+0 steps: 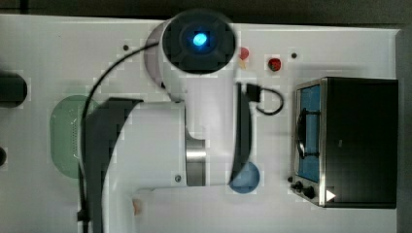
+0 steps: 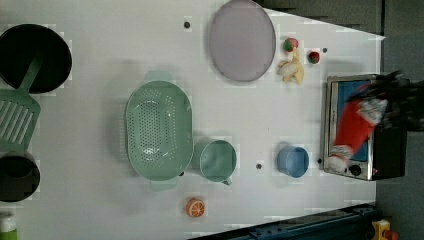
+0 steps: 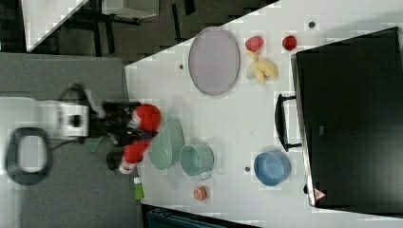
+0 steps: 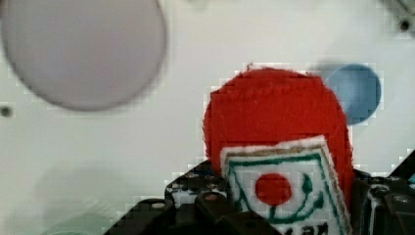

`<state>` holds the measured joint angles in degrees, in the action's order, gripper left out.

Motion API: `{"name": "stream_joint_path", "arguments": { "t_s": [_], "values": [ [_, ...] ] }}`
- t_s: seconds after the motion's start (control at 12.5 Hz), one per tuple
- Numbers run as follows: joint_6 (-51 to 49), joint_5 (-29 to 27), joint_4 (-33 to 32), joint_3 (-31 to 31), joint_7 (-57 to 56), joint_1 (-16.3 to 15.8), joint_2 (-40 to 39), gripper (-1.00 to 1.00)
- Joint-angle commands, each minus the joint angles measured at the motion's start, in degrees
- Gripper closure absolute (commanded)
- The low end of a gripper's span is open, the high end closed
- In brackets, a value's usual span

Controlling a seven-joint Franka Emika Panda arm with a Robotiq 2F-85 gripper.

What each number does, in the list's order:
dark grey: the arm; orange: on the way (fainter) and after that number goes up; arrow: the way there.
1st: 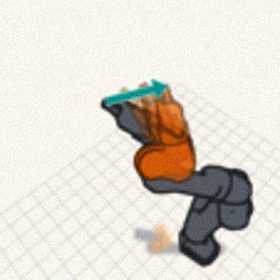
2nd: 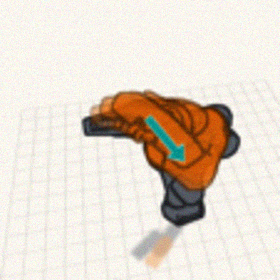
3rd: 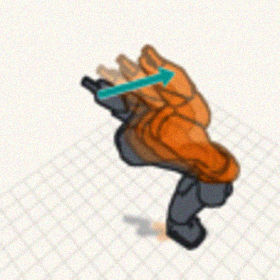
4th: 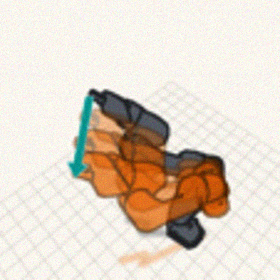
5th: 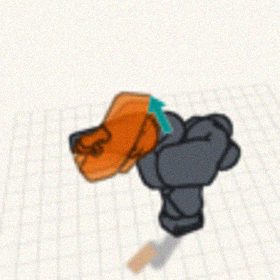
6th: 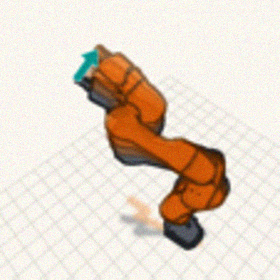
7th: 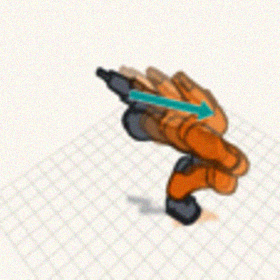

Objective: Pick Ketchup from oven and place it on table.

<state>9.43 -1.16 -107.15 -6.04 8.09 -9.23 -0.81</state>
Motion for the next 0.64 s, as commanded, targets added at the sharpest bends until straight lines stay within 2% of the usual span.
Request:
{"name": "stream_joint_path", "arguments": {
  "t_s": [0.08,0.32,0.64],
  "values": [
    [9.67,-0.50,-8.25,-2.89,1.63,3.15,-2.04,-0.27],
    [22.86,-0.52,-17.16,-2.90,1.63,3.16,-5.24,-0.27],
    [33.52,-0.75,-20.65,-2.81,1.63,3.14,-12.90,-0.27]
  ]
}}
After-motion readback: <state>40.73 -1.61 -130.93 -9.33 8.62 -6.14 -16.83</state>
